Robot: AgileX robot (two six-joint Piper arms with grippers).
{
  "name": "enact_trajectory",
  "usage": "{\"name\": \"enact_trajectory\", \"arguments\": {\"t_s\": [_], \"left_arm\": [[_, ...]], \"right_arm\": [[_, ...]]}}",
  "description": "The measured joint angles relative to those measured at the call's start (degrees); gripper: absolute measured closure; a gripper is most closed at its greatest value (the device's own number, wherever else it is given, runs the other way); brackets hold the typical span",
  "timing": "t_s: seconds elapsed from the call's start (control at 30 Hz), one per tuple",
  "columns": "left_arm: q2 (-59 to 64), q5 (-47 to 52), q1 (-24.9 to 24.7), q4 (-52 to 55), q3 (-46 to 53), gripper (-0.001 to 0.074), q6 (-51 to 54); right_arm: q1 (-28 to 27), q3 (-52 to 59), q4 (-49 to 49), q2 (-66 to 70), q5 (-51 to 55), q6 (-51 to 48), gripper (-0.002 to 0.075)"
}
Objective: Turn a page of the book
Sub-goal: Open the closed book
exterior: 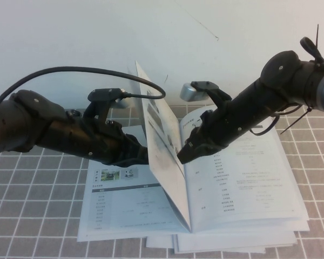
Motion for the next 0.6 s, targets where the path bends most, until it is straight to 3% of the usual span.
{"name": "enact_trajectory", "arguments": {"t_s": [0.23, 0.6], "left_arm": [[0.00, 0.73, 3.21, -4.05, 0.00, 0.0738, -0.60], [-1.44, 1.53, 5.70, -5.00, 0.00, 0.0738, -1.52]], "right_arm": [[0.00, 0.00, 10.29, 0.00, 0.00, -6.17, 0.0727], [0.88, 0.83, 11.74, 2.48, -0.98, -6.97, 0.0727]]}}
